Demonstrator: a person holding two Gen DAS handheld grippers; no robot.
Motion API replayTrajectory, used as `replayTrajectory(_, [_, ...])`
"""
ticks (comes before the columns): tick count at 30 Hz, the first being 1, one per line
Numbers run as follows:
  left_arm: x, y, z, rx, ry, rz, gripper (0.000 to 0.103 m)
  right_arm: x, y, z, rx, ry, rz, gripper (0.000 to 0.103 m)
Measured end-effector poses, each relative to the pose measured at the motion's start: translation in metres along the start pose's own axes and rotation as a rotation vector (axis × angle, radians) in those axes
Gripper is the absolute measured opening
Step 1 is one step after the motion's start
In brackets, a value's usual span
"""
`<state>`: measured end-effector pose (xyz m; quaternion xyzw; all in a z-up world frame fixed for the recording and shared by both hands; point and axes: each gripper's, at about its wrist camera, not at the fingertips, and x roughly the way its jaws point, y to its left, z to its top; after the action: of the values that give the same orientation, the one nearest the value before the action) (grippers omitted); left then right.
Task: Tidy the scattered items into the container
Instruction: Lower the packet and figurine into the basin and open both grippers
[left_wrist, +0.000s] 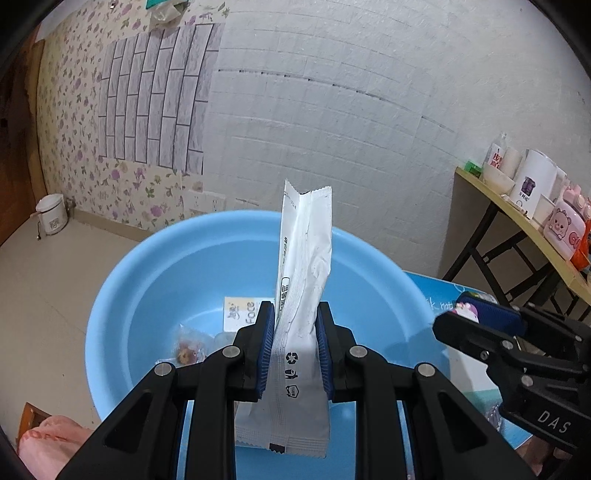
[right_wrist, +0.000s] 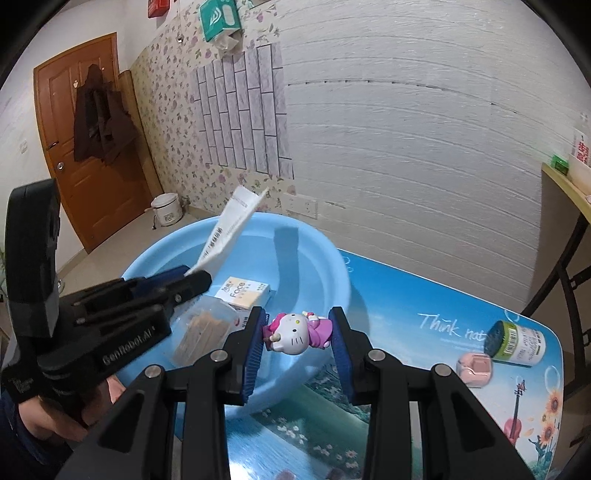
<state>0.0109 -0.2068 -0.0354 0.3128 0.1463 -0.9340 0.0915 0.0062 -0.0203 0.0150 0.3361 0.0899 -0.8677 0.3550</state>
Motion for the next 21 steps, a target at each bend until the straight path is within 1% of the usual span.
replayTrajectory(12, [0.012,0.008,-0.006,-0.010,0.041,-0.002,0.023,0.014,0.005,0.005,-0.024,0.018,0.007,0.036])
replayTrajectory(13, [0.012,0.008,-0.007,-0.011,0.044,-0.003,0.025,0.015,0.005,0.006,-0.025,0.019,0.007,0.036])
replayTrajectory(15, [0.011,0.009,-0.007,-0.019,0.046,-0.004,0.025,0.017,0.005,0.008,-0.026,0.020,0.008,0.036])
replayTrajectory(17, [0.008,0.010,-0.006,-0.019,0.039,0.002,0.032,0.017,0.005,0.008,-0.027,0.021,0.007,0.036])
replayTrajectory(21, [0.004,0.013,-0.004,-0.024,0.024,0.014,0.039,0.017,0.007,0.008,-0.026,0.020,0.007,0.036])
